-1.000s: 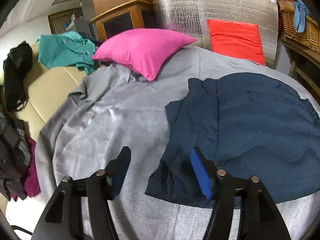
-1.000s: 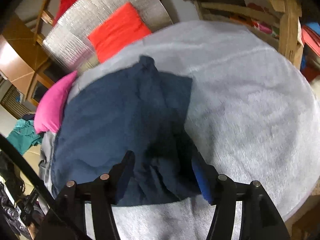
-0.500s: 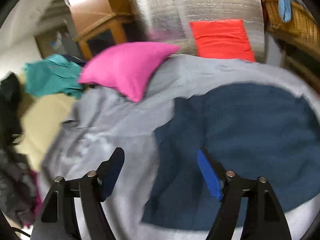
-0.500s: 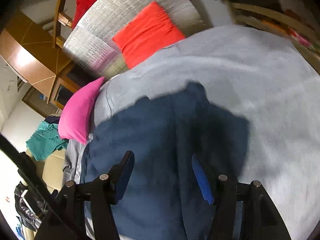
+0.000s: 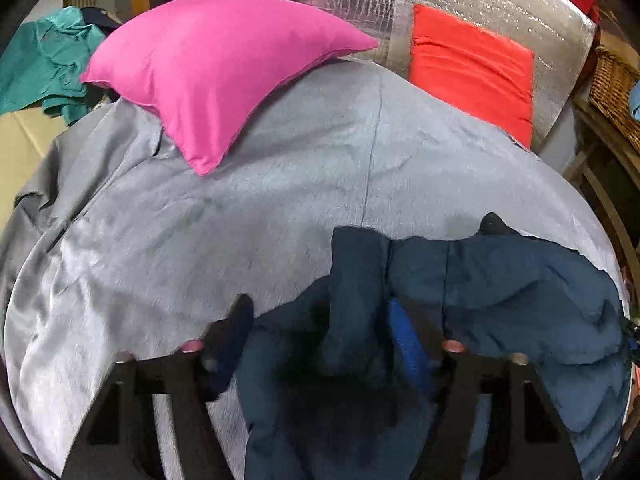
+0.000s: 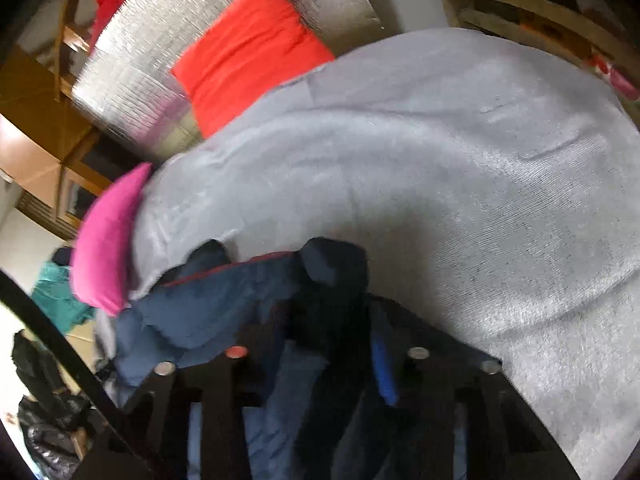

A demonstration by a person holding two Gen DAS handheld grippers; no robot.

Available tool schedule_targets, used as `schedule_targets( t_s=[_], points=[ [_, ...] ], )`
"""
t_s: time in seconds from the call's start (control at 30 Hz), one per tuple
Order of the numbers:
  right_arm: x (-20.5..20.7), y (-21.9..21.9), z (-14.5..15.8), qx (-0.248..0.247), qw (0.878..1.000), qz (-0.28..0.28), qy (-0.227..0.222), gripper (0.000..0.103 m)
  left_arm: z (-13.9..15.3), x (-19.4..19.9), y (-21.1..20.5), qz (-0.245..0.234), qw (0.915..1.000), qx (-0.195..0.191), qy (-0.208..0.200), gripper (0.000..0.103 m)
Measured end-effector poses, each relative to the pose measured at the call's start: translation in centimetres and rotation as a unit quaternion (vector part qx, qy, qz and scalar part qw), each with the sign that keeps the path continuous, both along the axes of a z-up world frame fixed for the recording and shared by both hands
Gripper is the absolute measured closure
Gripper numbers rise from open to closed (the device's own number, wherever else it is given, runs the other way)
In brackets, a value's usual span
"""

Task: Fold large clothes

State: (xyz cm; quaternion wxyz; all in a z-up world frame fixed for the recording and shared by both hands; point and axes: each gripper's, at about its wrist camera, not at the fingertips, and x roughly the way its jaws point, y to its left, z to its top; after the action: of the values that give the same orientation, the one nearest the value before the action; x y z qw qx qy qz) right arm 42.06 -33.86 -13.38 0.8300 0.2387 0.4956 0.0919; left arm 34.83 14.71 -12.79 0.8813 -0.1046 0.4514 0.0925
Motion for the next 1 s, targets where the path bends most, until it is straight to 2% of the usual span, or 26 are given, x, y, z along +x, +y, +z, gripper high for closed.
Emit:
schedule_targets(
  t_s=[0.07, 0.1, 0.2, 0.27, 0.3, 0.37, 0.4, 0.5, 0.6, 0.73, 0.9, 0.93, 0.97, 1.0],
  points=[
    [0.3, 0.1, -0.2, -0.014, 1.000, -0.001, -0.002, 0.091, -0.9, 0.8, 0.1, -0.016, 0.9992, -0.031, 0.019, 0.082],
    [0.4, 0.1, -0.1, -0.015, 1.000, 0.001, -0.004, 0.094, -1.2, 0.9, 0.0, -0.022, 0.9983, -0.050, 0.020, 0.087],
    [0.1, -0.2, 0.6, -0.017, 1.000, -0.007, -0.013, 0.096, -0.5, 1.0, -1.5, -0.029, 0.9995, 0.002, 0.012, 0.093],
    [-0.7, -0.1, 2.0, -0.039, 0.998, -0.003, -0.039, 0.097, 0.1, 0.8, -2.0, -0.024, 0.9992, 0.031, -0.003, 0.094],
    [-0.6, -0.1, 1.8, -0.050, 0.998, -0.002, -0.038, 0.097, 0.0, 0.9, -2.0, -0.025, 0.9989, 0.038, -0.008, 0.094],
    [0.1, -0.2, -0.1, -0.040, 0.999, -0.007, -0.004, 0.097, -1.1, 1.5, -2.1, -0.025, 0.9987, 0.044, 0.001, 0.094],
    [0.1, 0.1, -0.4, -0.047, 0.999, -0.007, 0.000, 0.097, -1.5, 1.6, -2.3, -0.027, 0.9983, 0.051, 0.006, 0.094],
    [-0.2, 0.7, 0.9, -0.076, 0.997, -0.008, -0.021, 0.097, -0.9, 1.3, -2.7, -0.029, 0.9966, 0.077, -0.001, 0.094],
    [0.0, 0.4, -0.1, -0.066, 0.998, -0.012, -0.006, 0.097, -1.3, 1.3, -2.8, -0.028, 0.9964, 0.080, 0.005, 0.094],
    [-0.3, 1.1, 0.5, -0.088, 0.996, -0.006, -0.015, 0.097, -1.2, 1.1, -3.7, -0.022, 0.9938, 0.109, 0.002, 0.090],
    [-0.4, 0.6, 0.2, -0.071, 0.997, -0.001, -0.020, 0.093, 0.4, 0.2, -4.3, 0.011, 0.9895, 0.144, -0.008, 0.086],
    [-0.4, 0.4, 0.1, -0.064, 0.998, -0.002, -0.020, 0.093, 1.0, -0.2, -4.5, 0.022, 0.9881, 0.152, -0.010, 0.073],
    [-0.3, 0.3, 0.1, -0.060, 0.998, -0.003, -0.020, 0.093, 1.3, -0.5, -4.6, 0.027, 0.9873, 0.156, -0.012, 0.055],
    [-0.3, 0.2, 0.0, -0.055, 0.998, -0.004, -0.019, 0.093, 1.8, -0.8, -4.8, 0.029, 0.9862, 0.162, -0.017, 0.047]
  ],
)
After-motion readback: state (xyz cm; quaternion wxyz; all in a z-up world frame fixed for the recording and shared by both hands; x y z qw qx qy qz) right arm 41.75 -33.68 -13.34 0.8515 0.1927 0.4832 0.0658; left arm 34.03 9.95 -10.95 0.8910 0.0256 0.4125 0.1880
